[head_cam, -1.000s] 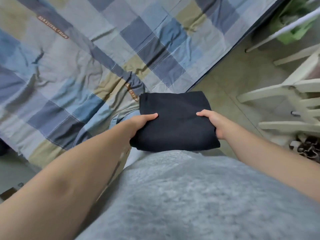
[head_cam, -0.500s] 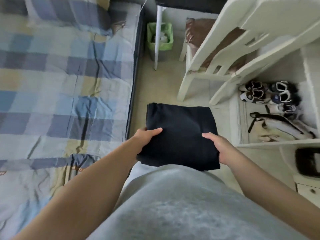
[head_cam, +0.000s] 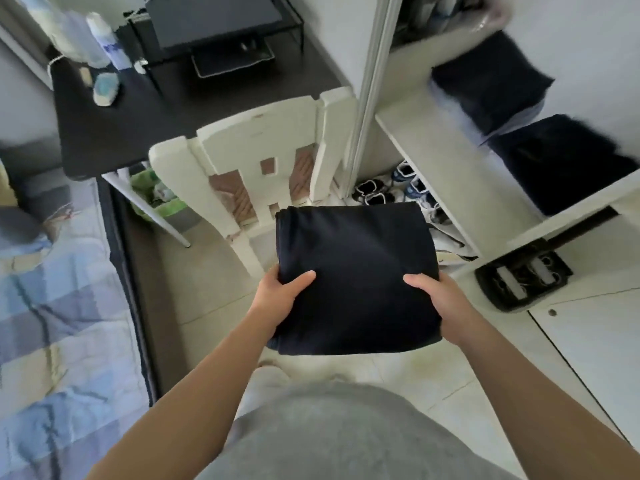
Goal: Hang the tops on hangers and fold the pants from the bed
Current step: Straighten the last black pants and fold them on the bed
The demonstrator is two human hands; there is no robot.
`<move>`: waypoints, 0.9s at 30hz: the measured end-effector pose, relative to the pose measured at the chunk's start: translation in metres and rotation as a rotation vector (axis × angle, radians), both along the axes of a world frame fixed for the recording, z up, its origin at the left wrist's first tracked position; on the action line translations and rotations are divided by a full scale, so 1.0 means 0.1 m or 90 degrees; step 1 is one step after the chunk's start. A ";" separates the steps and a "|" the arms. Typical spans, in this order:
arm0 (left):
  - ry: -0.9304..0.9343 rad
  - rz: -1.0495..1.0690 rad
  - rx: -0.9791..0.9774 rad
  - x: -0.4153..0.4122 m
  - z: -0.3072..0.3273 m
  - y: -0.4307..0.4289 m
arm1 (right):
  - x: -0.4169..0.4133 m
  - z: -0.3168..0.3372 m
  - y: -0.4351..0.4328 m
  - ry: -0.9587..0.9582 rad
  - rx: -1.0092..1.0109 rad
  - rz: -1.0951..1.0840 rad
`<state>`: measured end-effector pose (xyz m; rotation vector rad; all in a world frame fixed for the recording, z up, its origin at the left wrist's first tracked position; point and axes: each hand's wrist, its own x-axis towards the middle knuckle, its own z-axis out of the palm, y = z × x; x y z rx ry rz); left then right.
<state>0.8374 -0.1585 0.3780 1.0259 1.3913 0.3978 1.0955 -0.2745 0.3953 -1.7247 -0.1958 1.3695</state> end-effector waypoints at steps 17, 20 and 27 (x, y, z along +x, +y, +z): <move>-0.102 -0.443 0.078 2.88 0.74 2.61 | 1.39 0.46 1.18 -0.072 0.122 -0.497; -0.099 -0.435 0.058 3.28 0.75 2.80 | 1.52 0.47 1.37 -0.088 0.122 -0.530; -0.044 -0.420 0.046 4.18 0.66 3.13 | 2.14 0.36 1.79 -0.118 0.140 -0.557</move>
